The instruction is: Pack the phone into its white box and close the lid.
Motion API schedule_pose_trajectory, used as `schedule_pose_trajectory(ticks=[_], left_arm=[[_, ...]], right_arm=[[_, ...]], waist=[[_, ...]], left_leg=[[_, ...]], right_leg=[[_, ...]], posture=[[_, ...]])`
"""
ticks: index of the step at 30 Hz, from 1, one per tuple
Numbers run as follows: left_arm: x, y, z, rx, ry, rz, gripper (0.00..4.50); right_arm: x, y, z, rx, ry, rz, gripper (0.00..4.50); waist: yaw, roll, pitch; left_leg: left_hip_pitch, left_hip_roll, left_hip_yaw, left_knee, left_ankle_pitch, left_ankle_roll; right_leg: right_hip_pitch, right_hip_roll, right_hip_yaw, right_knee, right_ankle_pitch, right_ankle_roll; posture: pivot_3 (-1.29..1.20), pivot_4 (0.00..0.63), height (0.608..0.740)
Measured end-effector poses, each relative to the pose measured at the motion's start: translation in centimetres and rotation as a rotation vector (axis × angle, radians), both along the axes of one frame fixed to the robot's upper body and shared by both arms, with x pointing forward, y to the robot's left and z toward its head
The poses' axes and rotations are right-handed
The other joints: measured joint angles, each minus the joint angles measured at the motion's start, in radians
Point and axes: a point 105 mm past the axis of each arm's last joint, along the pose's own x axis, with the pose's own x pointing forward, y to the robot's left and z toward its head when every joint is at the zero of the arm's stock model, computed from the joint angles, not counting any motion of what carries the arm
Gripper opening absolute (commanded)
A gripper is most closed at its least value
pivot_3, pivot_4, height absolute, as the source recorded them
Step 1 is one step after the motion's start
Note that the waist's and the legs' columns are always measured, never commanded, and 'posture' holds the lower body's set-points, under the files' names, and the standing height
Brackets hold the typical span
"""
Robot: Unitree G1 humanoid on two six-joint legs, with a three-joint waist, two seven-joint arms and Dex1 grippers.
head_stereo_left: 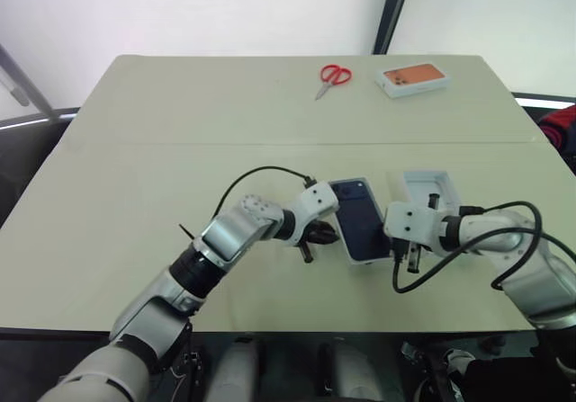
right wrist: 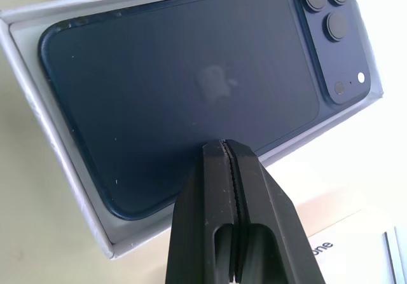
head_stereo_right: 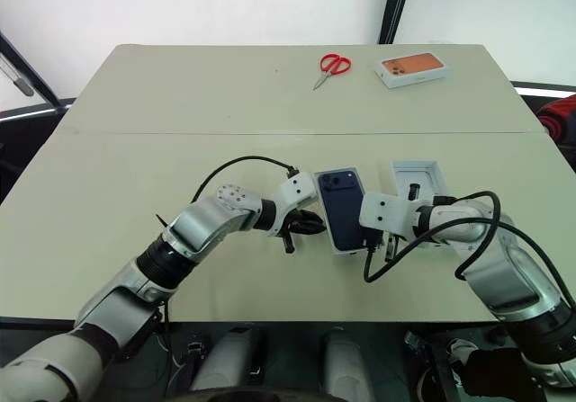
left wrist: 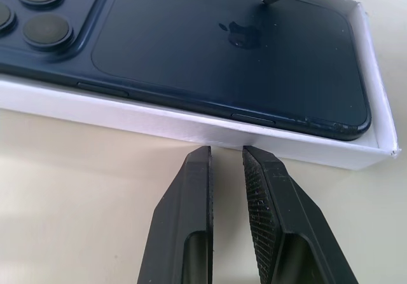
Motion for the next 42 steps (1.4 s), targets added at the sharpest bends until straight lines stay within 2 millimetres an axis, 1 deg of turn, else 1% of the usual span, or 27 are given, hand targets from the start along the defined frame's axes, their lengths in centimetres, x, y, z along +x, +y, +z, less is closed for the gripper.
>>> schedule_pose_trajectory(ticks=[2, 5, 7, 9, 12, 14, 17, 21, 25, 31, 39, 42], left_arm=[[0.1, 0.1, 0.0, -0.001, -0.002, 0.002, 0.85], [0.4, 0.3, 0.0, 0.002, -0.006, 0.015, 0.85], [0.4, 0.3, 0.1, 0.001, -0.006, 0.018, 0.85], [0.5, 0.4, 0.1, 0.001, -0.007, 0.021, 0.85], [0.5, 0.5, 0.1, 0.001, -0.008, 0.027, 0.85], [0.5, 0.6, 0.1, 0.000, -0.009, 0.029, 0.85], [0.6, 0.8, 0.1, 0.003, -0.012, 0.033, 0.85], [0.7, 1.0, 0.1, -0.002, -0.009, 0.046, 0.85], [0.9, 1.2, 0.2, -0.001, -0.015, 0.057, 0.85], [1.2, 1.4, 0.2, 0.000, -0.019, 0.073, 0.85], [1.2, 1.4, 0.2, -0.005, -0.016, 0.073, 0.85], [1.2, 1.3, 0.2, -0.007, -0.015, 0.071, 0.85]], right_arm=[[0.1, 0.0, 0.1, 0.003, -0.005, -0.003, 0.00], [0.9, -0.1, 0.8, 0.023, -0.033, -0.027, 0.00], [1.6, -0.5, 1.5, 0.023, -0.063, -0.049, 0.00], [2.1, -0.9, 1.7, 0.018, -0.078, -0.067, 0.00], [2.4, -1.8, 1.0, -0.016, -0.077, -0.089, 0.00], [2.4, -2.5, 0.2, -0.053, -0.066, -0.099, 0.00], [2.1, -3.0, -1.3, -0.091, -0.034, -0.099, 0.00], [1.7, -2.6, -1.5, -0.083, -0.027, -0.078, 0.00], [0.6, -1.4, -1.7, -0.046, 0.016, -0.037, 0.00], [-0.5, -0.8, -1.8, -0.026, 0.058, -0.024, 0.00], [-0.6, -0.9, -1.8, -0.024, 0.063, -0.031, 0.00], [-0.2, -1.0, -1.3, -0.027, 0.044, -0.032, 0.00]], waist=[[-0.001, 0.000, 0.000], [-0.003, 0.000, 0.000], [-0.003, 0.000, 0.000], [-0.003, 0.000, 0.000], [-0.004, 0.000, 0.000], [-0.005, 0.000, 0.000], [-0.005, 0.000, 0.000], [-0.007, 0.001, 0.000], [-0.007, 0.001, 0.000], [-0.007, 0.001, 0.000], [-0.005, 0.001, 0.000], [-0.005, 0.001, 0.000]], left_leg=[[0.000, 0.000, 0.000, 0.000, 0.000, 0.000], [0.000, 0.000, 0.000, 0.000, 0.000, 0.000], [0.000, 0.000, 0.000, 0.000, 0.000, 0.000], [0.000, 0.000, 0.000, 0.000, 0.000, 0.000], [0.000, 0.000, 0.001, 0.000, 0.000, 0.000], [0.000, 0.000, 0.001, 0.000, 0.000, 0.000], [0.000, 0.000, 0.001, 0.000, 0.000, 0.000], [0.000, 0.001, 0.001, 0.000, 0.000, 0.000], [0.000, 0.001, 0.001, 0.000, 0.000, 0.000], [0.000, 0.001, 0.001, 0.000, 0.000, 0.000], [0.000, 0.001, 0.001, 0.000, 0.000, 0.000], [0.000, 0.001, 0.001, 0.000, 0.000, 0.000]], right_leg=[[0.000, 0.000, 0.000, 0.000, 0.000, 0.000], [-0.001, 0.000, 0.000, 0.000, 0.000, 0.000], [-0.001, 0.000, 0.000, 0.001, 0.000, 0.000], [-0.001, 0.000, 0.000, 0.000, 0.000, 0.000], [-0.001, 0.000, 0.000, 0.001, 0.000, 0.000], [-0.001, 0.001, 0.000, 0.001, 0.000, 0.000], [-0.002, 0.001, 0.001, 0.001, 0.000, 0.000], [-0.002, 0.001, 0.001, 0.001, 0.000, 0.000], [-0.002, 0.001, 0.001, 0.001, 0.000, 0.000], [-0.002, 0.001, 0.001, 0.001, 0.000, 0.000], [-0.001, 0.001, 0.001, 0.001, 0.000, 0.000], [-0.002, 0.001, 0.001, 0.001, 0.000, 0.000]], posture=[[0.00, 0.150, 0.740], [0.00, 0.150, 0.740], [0.00, 0.150, 0.740], [0.00, 0.150, 0.740], [0.00, 0.150, 0.740], [0.00, 0.150, 0.740], [0.00, 0.150, 0.740], [0.00, 0.150, 0.740], [0.00, 0.150, 0.740], [0.00, 0.150, 0.740], [0.00, 0.150, 0.740], [0.00, 0.150, 0.740]])
